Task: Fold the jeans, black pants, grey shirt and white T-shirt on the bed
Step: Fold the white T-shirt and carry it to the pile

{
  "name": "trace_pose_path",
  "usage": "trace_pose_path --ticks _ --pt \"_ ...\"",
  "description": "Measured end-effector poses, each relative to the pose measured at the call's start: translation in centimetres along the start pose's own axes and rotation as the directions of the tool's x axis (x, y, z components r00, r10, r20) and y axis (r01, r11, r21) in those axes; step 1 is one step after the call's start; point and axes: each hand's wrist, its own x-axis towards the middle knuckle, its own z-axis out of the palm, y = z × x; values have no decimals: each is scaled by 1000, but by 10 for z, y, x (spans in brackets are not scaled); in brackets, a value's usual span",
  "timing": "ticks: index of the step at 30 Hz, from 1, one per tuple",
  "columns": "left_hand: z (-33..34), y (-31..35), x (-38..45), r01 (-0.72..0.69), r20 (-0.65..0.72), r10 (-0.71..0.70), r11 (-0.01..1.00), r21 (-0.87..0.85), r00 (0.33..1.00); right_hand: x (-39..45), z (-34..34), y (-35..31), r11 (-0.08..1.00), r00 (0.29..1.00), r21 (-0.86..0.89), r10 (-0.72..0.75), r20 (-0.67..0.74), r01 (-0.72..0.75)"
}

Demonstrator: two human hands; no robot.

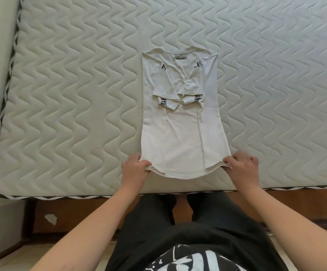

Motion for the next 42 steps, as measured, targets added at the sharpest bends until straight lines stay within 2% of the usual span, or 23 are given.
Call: trace_pose_path --ticks 2,3,5,7,10,15,18,22,26,32,38,42 --pt "-15 3 9 -99 -113 110 990 100 987 6 -11 1 1000 999 28 -6 -44 7" --pt "-22 4 12 -173 -121 190 975 137 974 8 -18 1 998 997 45 -38 -66 41" --pt "-38 4 17 -336 -90 355 926 173 931 11 -34 0 988 987 73 -128 -100 136" --pt "-55 5 16 -419 -38 428 896 145 903 11 -52 -2 982 983 96 -155 -98 165" --pt "-80 8 3 -371 24 371 920 127 928 5 -77 -5 984 988 96 -143 -66 149" --pt "-95 8 -26 -362 173 331 912 195 928 -17 -111 -3 953 957 99 -280 -80 287" --pt "-98 15 -51 -327 233 292 937 127 928 -36 -124 1 932 939 122 -331 -90 340" --pt "-106 28 -81 -264 330 231 963 59 915 -69 -137 15 902 911 146 -412 7 406" --pt "-117 40 -93 -206 390 184 978 14 902 -84 -148 31 922 930 206 -353 106 327" --pt "-136 56 -74 -170 375 138 984 52 917 -52 -161 25 935 933 235 -311 182 266" --pt "-164 56 -20 -252 367 227 968 19 902 -1 -177 11 947 946 225 -271 179 229" --pt "-173 47 26 -281 381 270 959 -26 884 36 -185 2 946 942 284 -232 244 159"
